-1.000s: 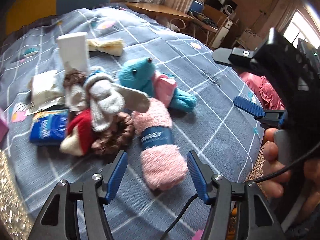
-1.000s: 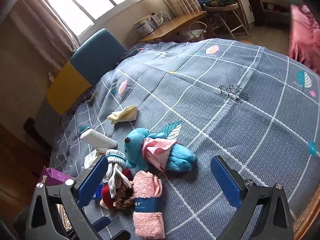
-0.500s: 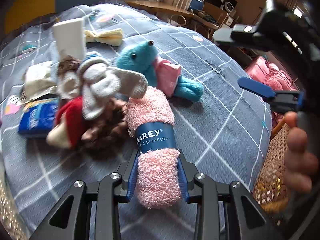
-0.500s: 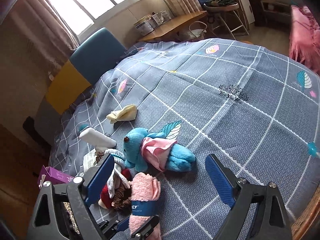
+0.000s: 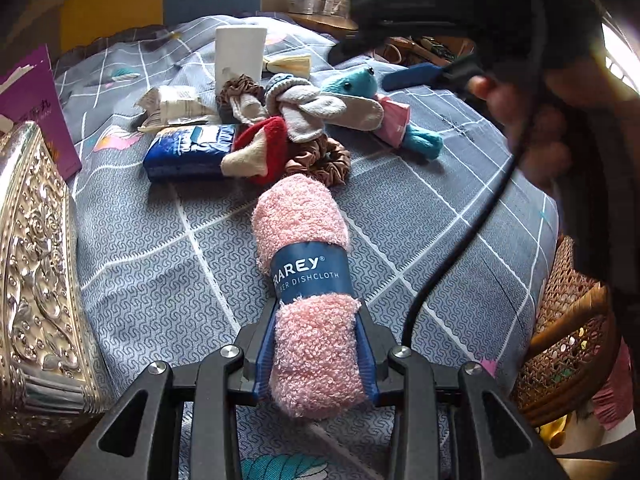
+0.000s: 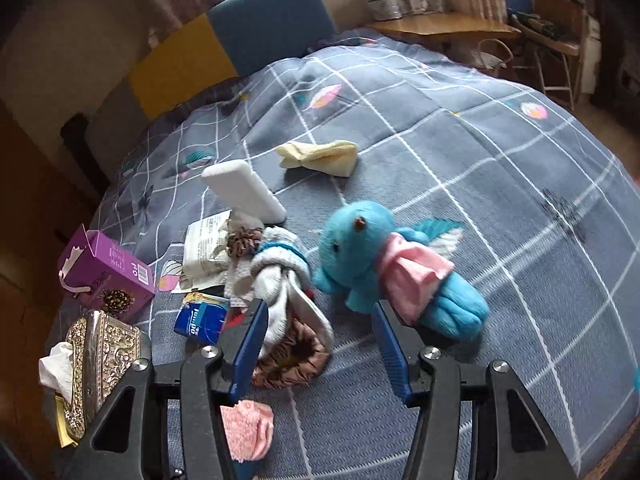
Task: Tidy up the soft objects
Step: 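Grasp the grey knit glove with the right gripper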
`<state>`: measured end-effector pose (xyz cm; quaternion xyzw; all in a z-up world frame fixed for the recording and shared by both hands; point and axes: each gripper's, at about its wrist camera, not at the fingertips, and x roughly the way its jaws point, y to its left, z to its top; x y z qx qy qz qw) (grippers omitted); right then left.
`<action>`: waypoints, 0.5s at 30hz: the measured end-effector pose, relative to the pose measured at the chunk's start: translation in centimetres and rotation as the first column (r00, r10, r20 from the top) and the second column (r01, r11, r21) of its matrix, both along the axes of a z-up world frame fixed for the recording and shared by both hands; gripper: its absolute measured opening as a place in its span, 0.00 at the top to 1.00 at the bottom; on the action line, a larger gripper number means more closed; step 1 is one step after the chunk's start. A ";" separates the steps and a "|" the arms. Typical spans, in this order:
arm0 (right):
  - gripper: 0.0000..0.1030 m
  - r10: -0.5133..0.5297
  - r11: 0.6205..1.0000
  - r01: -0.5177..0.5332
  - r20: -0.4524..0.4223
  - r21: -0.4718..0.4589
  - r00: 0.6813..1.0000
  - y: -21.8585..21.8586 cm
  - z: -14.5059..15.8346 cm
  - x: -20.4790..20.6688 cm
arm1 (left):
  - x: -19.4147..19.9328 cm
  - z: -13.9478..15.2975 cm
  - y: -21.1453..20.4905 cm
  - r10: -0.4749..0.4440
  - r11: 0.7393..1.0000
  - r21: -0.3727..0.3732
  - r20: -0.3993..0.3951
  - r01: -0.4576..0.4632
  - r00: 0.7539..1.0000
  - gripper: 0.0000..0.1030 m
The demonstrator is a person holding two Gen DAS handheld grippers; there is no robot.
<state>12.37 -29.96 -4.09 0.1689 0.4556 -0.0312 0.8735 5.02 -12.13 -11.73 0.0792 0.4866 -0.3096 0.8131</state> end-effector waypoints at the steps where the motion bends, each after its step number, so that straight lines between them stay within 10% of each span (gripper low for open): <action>1: 0.46 0.023 1.000 -0.023 -0.016 -0.012 1.000 0.6 -0.3 1.2 | 0.0 -0.1 0.0 0.000 1.000 0.001 0.002 0.000 1.000 0.65; 7: 0.47 0.080 0.994 -0.090 -0.154 -0.060 0.985 2.1 -3.6 6.7 | -0.1 -0.5 0.6 0.015 0.999 -0.032 -0.015 -0.015 1.000 0.65; 11: 0.72 0.111 0.991 -0.121 -0.183 -0.049 0.977 2.3 -4.5 7.1 | -0.5 -0.5 1.2 0.024 0.998 -0.049 -0.015 -0.024 1.000 0.66; 15: 0.76 0.106 0.991 -0.115 -0.142 -0.061 0.984 2.1 -3.4 4.7 | -0.8 0.6 2.0 0.033 0.998 -0.053 -0.002 -0.033 0.999 0.68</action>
